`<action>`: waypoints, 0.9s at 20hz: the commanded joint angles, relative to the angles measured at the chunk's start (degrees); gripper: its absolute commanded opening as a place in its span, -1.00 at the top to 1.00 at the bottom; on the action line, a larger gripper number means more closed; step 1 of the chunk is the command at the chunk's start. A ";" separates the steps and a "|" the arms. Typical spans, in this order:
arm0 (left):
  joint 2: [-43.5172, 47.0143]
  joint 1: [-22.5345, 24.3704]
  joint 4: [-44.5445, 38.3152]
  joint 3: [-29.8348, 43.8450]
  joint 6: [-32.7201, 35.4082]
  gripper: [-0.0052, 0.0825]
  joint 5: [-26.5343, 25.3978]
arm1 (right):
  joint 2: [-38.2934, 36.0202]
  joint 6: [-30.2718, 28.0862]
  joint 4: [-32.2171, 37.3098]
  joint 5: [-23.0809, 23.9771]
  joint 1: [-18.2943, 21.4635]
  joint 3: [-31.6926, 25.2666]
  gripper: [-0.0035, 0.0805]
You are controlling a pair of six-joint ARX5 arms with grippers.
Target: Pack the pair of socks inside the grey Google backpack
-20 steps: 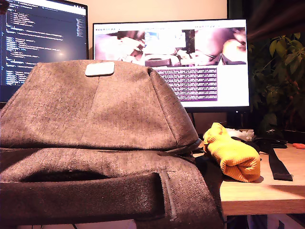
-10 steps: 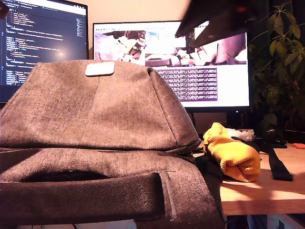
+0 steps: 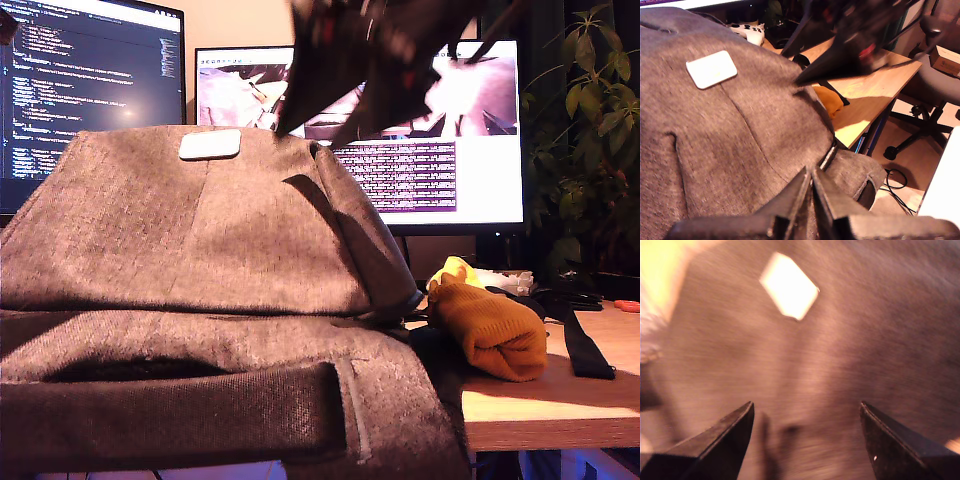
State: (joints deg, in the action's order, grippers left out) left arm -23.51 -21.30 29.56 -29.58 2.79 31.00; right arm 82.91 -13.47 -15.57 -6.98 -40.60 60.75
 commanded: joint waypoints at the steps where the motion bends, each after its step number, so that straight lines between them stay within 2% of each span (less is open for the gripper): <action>1: -0.50 -0.13 -0.46 0.83 0.31 0.93 0.00 | 1.77 -0.98 2.12 1.73 0.07 0.24 -0.43; 2: -0.50 -0.13 -0.46 0.83 0.31 0.93 0.00 | 1.95 -1.42 2.73 1.86 0.11 0.24 -0.25; 3: -0.50 -0.13 -0.48 0.83 0.31 0.93 0.00 | 1.95 -1.53 2.95 1.84 0.09 0.24 0.07; 5: -0.50 -0.13 -0.72 0.83 0.31 0.93 -0.09 | 1.95 -1.55 3.10 1.53 0.04 0.24 0.99; 6: -0.48 -0.13 -0.90 0.83 0.28 0.93 -0.31 | 1.95 -1.51 3.78 1.53 0.04 0.24 0.93; 10: -0.48 -0.15 -0.92 0.83 0.74 0.93 -2.56 | 1.95 -1.53 6.40 1.64 0.07 2.51 0.95; 13: -0.48 -0.17 -0.94 0.63 1.36 0.93 -3.04 | 1.95 -1.53 3.98 1.64 0.11 7.82 0.95; 15: -0.48 -0.59 -1.22 0.44 5.90 0.93 -3.41 | 1.95 -1.53 1.38 1.62 0.11 12.04 0.95; 18: -0.48 -2.49 -2.01 0.39 9.77 0.93 -7.50 | 1.95 -1.53 -1.05 1.60 0.11 17.38 0.95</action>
State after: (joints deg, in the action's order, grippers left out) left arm -23.51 -23.33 28.27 -29.58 7.70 24.01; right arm 85.41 -14.92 -19.14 -5.15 -40.23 74.96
